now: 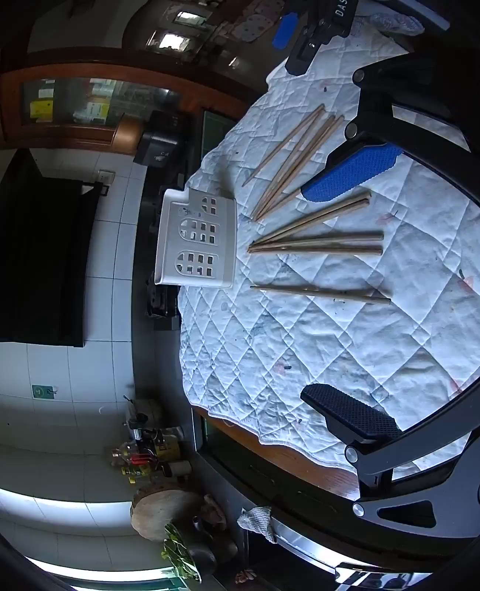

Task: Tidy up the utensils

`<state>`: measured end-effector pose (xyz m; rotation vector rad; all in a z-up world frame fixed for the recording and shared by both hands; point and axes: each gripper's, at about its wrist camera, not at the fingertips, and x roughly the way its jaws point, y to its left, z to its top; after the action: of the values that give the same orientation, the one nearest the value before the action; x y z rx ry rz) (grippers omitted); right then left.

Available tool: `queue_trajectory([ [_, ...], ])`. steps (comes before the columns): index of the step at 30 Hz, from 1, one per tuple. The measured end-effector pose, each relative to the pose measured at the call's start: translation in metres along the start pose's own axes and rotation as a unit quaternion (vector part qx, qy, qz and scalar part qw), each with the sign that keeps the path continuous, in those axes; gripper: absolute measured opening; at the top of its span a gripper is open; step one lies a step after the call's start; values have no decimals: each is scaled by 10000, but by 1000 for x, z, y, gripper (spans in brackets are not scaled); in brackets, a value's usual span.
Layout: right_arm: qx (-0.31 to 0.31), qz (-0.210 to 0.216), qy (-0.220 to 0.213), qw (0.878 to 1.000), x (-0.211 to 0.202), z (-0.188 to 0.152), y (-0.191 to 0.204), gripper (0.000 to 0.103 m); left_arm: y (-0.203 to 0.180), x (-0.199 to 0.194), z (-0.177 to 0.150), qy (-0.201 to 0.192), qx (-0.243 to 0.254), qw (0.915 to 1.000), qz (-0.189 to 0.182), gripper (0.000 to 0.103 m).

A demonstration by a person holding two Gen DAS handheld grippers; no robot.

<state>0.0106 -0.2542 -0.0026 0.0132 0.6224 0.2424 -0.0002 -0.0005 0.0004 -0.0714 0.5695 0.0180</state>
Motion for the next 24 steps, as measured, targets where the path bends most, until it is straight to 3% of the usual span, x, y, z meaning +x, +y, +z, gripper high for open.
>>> queue_trajectory([
  [24,6,13,-83,10000,-4,-1,1,97,-5,-5,1,-106,62,9999,105,97],
])
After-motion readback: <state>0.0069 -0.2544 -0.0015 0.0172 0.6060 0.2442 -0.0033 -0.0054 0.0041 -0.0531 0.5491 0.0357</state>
